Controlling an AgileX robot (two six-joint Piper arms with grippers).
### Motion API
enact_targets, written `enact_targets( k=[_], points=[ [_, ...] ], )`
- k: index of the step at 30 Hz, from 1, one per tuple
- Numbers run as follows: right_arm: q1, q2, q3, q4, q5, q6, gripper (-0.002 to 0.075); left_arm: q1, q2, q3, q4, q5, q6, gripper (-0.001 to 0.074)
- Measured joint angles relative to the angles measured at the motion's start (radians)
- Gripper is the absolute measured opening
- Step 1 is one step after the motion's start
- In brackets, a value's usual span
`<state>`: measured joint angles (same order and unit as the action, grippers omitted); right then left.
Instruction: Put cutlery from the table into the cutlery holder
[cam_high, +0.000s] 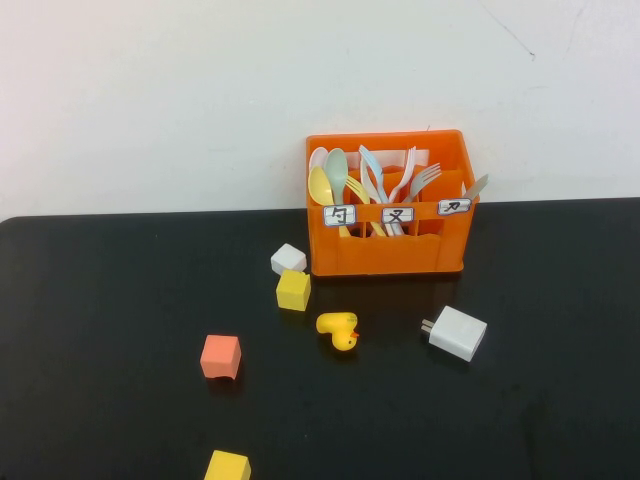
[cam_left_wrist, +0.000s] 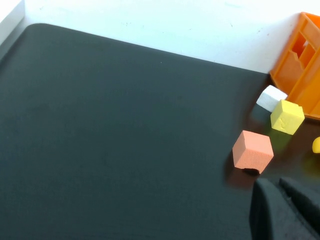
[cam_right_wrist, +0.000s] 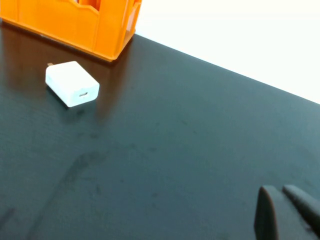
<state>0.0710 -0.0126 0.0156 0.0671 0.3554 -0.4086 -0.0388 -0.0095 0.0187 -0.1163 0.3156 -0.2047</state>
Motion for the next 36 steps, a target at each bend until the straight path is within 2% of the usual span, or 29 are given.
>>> enact_targets(
  k=[13, 17, 24, 36],
  points=[
    [0.000, 0.000, 0.000, 0.049, 0.000, 0.002, -0.0002, 0.000, 0.000, 0.000, 0.000, 0.000, 0.000, -0.0001],
    [0.000, 0.000, 0.000, 0.036, 0.000, 0.124, -0.0002, 0.000, 0.000, 0.000, 0.000, 0.000, 0.000, -0.0001],
    [0.000, 0.000, 0.000, -0.101, 0.000, 0.392, -0.0002, 0.000, -0.002, 0.000, 0.000, 0.000, 0.000, -0.0001],
    [-0.002, 0.000, 0.000, -0.127, 0.000, 0.436, -0.0002, 0.000, -0.002, 0.000, 0.000, 0.000, -0.002, -0.0001]
  ],
)
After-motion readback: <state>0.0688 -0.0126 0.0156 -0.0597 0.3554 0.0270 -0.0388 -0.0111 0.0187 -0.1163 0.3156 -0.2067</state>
